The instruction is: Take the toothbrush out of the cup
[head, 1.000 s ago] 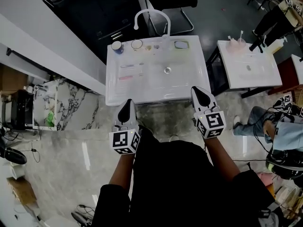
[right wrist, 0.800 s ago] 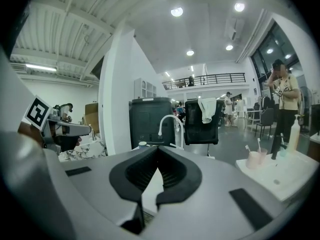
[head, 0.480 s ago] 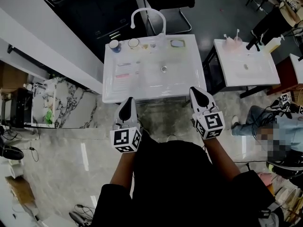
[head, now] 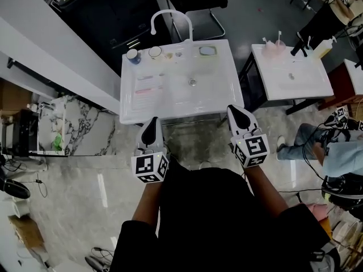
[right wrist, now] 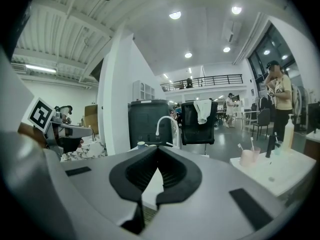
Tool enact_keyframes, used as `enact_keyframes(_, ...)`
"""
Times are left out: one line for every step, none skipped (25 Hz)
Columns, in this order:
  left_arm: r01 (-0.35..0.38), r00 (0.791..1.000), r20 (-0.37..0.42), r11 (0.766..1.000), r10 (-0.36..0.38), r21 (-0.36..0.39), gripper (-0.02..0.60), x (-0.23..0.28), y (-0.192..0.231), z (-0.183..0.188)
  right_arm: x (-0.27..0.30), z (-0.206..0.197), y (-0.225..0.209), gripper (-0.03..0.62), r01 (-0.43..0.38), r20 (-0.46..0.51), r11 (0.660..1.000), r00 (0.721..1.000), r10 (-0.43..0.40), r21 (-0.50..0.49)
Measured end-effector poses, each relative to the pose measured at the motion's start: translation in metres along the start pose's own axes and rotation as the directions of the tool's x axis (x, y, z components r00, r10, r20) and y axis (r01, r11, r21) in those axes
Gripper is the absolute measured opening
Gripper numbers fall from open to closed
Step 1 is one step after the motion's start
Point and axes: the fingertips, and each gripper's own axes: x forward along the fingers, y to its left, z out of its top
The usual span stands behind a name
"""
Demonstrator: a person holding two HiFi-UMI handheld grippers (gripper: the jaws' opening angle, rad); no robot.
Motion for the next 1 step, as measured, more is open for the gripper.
enact_keyframes(0.001,1.0,-0.002,1.0,-0.001,-0.001,0.023,-0.0003,-0.0017,0.0002,-0.0009,0.0004,-0.001,-0.002,0.0,-0.001,1.0,1.0,0.0,0.002)
